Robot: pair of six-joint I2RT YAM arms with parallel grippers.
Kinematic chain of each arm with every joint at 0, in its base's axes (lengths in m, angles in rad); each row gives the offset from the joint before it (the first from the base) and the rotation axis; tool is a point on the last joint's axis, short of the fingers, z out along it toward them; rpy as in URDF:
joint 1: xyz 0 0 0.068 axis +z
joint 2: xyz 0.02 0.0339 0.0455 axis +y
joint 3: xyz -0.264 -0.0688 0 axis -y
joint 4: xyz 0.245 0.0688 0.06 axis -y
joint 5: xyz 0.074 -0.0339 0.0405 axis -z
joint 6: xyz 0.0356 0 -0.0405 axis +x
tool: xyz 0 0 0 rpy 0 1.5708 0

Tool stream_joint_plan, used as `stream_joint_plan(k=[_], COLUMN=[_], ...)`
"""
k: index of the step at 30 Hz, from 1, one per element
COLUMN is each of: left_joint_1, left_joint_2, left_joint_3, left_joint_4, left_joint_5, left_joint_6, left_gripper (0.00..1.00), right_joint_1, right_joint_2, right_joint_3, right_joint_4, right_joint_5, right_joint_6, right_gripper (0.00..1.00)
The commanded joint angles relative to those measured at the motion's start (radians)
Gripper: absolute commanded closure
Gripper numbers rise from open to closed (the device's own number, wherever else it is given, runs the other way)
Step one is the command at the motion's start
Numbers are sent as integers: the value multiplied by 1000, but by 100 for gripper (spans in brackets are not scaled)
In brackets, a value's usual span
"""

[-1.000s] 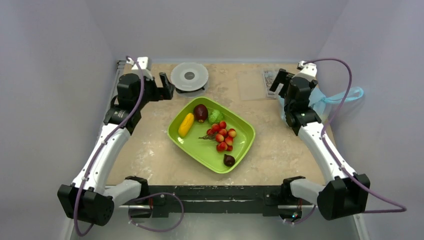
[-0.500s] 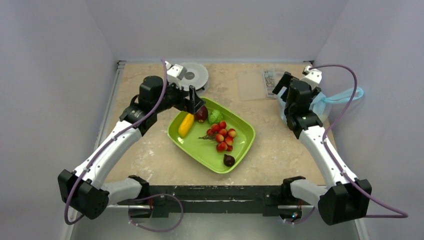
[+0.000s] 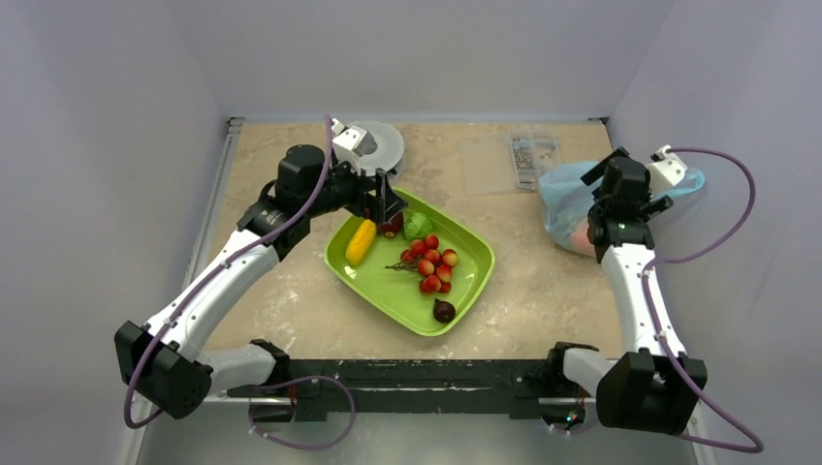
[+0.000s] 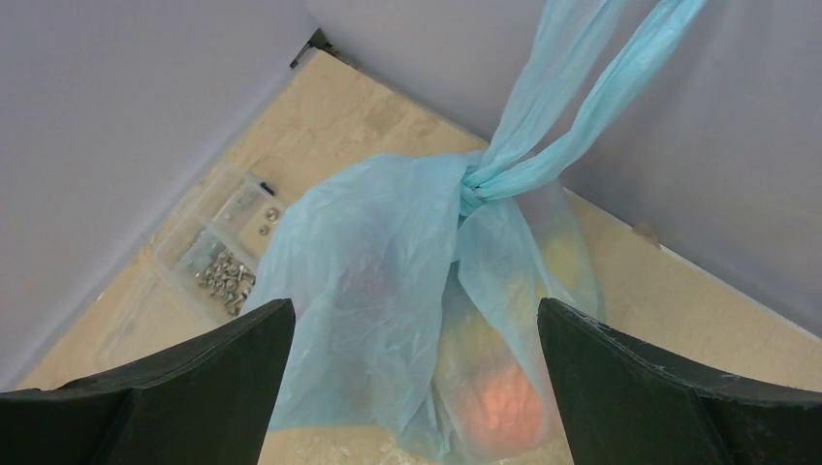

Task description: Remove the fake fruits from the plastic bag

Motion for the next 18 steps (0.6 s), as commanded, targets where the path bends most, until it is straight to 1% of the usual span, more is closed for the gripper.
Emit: stream_joint_plan(k=[1, 3, 6, 9, 13, 15, 18], left_joint_1=[-3, -3, -12, -16, -17, -20, -21], left_joint_2=[0, 4, 18, 32, 34, 35, 33], left_joint_3=[44, 44, 48, 54, 57, 58, 61], left_joint_4=[14, 20, 28, 34, 38, 40, 40], left_joint_5=[39, 57, 85, 115, 137, 144, 154], left_joint_6=[25, 15, 3, -8, -21, -25, -27], left_gripper=[0, 0, 0, 0, 0, 1, 2], right_joint_1=[-48, -68, -97, -100, -115, -117, -116], right_joint_2=[45, 68, 108, 150, 228, 253, 301], right_joint_3=[61, 69, 99, 125, 172, 170, 191], right_joint_4=[-4, 18, 40, 93, 72, 101, 91], right_joint_5=[-15, -25, -83, -134, -145, -163, -142], right_joint_6=[67, 67, 58, 9, 28, 24, 28], right_gripper=[1, 1, 1, 1, 1, 1, 4])
